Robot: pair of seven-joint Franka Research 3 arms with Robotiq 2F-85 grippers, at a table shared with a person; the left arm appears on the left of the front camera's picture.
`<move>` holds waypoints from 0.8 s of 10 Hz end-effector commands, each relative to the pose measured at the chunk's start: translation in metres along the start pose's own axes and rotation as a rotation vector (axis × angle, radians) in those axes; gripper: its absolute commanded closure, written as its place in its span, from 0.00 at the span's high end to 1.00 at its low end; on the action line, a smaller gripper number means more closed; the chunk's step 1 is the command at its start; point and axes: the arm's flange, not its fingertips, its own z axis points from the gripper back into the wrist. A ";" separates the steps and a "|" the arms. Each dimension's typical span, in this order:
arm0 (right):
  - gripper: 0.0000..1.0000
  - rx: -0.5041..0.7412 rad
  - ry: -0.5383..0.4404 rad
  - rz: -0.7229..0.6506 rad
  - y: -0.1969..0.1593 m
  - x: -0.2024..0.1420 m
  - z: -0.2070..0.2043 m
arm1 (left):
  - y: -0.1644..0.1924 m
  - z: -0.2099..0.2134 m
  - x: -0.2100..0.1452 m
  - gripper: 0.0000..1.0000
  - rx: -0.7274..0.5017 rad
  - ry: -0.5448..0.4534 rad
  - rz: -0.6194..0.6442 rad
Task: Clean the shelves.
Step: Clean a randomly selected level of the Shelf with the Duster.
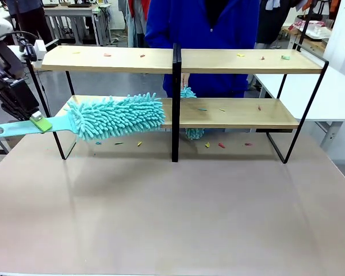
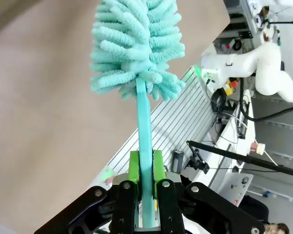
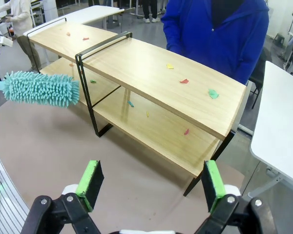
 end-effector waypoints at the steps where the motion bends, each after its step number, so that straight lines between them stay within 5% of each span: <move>1: 1.00 0.000 0.000 0.000 -0.001 0.000 0.000 | 0.022 0.039 -0.035 0.12 -0.035 -0.021 -0.012; 4: 1.00 0.000 0.000 0.000 -0.001 0.000 0.000 | 0.055 0.092 -0.120 0.12 -0.024 -0.146 0.045; 8: 1.00 0.000 0.000 0.000 -0.001 0.000 0.000 | 0.051 0.085 -0.120 0.12 -0.002 -0.145 0.023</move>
